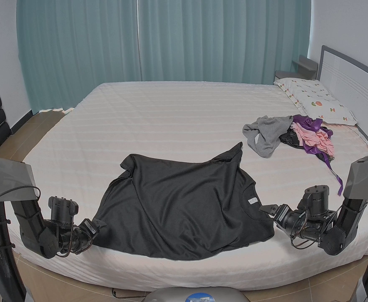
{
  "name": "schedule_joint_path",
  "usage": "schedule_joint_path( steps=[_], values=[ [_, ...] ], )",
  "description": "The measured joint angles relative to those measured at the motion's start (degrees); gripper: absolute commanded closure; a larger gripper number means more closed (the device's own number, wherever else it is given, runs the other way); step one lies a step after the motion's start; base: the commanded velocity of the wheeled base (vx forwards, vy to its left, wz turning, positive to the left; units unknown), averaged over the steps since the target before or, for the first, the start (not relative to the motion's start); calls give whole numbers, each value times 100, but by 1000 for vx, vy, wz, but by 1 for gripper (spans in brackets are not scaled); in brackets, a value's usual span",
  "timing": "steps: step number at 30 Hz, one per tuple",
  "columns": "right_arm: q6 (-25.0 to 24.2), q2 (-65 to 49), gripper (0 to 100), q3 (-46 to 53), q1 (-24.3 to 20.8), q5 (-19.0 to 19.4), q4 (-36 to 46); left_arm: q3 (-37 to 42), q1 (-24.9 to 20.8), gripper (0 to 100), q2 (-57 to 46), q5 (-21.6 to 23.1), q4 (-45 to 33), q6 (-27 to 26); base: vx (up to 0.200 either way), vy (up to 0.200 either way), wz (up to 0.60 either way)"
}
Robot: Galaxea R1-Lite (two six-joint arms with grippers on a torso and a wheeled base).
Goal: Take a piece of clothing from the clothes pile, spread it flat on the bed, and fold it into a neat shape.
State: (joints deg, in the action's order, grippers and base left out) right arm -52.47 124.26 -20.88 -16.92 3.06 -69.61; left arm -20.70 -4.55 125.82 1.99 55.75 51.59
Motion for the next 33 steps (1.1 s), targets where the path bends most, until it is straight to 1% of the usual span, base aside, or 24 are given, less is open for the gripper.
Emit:
schedule_joint_path(
  steps=[2,3,8,13,17,26,27,33],
  values=[
    [2,2,0,16,0,0,-2,9,4,0,20,-84,4,-11,0,0,0],
    [6,2,0,22,0,0,0,6,4,100,32,-137,6,-17,0,0,0],
    [49,7,0,79,-39,-11,1,-71,11,100,135,-274,57,-22,0,0,0],
    [217,85,0,137,-102,-38,1,-72,26,100,183,-294,197,-20,0,0,0],
    [384,204,0,182,-162,-132,0,-16,44,100,163,-305,301,-20,0,0,0],
    [449,460,0,167,-260,-240,0,6,119,100,1,-299,310,-24,0,0,0],
    [449,494,100,156,-265,-240,1,6,127,100,-16,-296,312,-24,0,0,0],
    [439,592,100,-6,-251,-240,-11,6,155,100,-95,-294,316,-22,0,0,0]
  ],
)
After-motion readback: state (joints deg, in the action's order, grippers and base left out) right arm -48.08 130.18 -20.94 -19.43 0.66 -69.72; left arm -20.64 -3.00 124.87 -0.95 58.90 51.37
